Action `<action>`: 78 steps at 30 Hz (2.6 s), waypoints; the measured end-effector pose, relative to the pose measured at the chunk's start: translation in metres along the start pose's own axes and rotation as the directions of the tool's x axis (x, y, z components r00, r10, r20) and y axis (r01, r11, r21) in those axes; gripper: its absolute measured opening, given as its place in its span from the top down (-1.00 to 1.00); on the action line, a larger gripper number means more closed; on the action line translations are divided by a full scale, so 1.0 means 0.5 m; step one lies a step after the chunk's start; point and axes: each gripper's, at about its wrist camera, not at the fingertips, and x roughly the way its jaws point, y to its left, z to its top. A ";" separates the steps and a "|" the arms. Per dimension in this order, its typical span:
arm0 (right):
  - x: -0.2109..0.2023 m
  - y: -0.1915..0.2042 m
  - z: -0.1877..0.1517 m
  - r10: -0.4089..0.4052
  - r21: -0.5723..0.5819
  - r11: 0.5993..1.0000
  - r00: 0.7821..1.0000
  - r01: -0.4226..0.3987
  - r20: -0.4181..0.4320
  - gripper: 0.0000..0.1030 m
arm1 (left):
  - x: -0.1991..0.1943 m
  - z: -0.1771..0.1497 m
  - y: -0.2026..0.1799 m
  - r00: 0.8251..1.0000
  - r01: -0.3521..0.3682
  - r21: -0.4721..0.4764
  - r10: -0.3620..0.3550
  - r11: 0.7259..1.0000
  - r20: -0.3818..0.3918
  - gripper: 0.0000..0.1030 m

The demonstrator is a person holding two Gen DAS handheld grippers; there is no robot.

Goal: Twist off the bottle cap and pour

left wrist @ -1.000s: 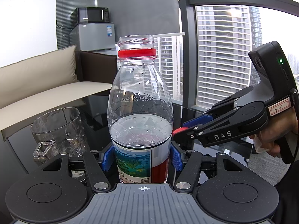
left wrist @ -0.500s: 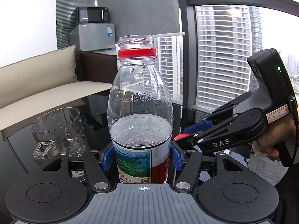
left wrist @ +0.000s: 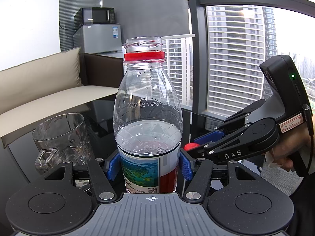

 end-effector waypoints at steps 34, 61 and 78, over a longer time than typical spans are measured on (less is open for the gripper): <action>-0.026 -0.006 0.005 0.001 0.007 1.000 0.999 -0.002 0.051 -0.39 | -0.012 -0.004 0.003 1.000 -0.008 -0.012 0.008 1.000 0.008 -0.43; -0.068 -0.010 0.009 0.011 0.044 0.999 0.996 -0.014 0.084 -0.92 | -0.029 0.000 0.010 0.998 -0.057 -0.032 0.056 0.998 -0.039 -0.99; -0.083 0.000 0.014 0.014 0.030 0.999 0.996 -0.017 0.090 -0.92 | -0.038 0.001 0.010 0.998 -0.054 -0.032 0.053 0.998 -0.038 -0.99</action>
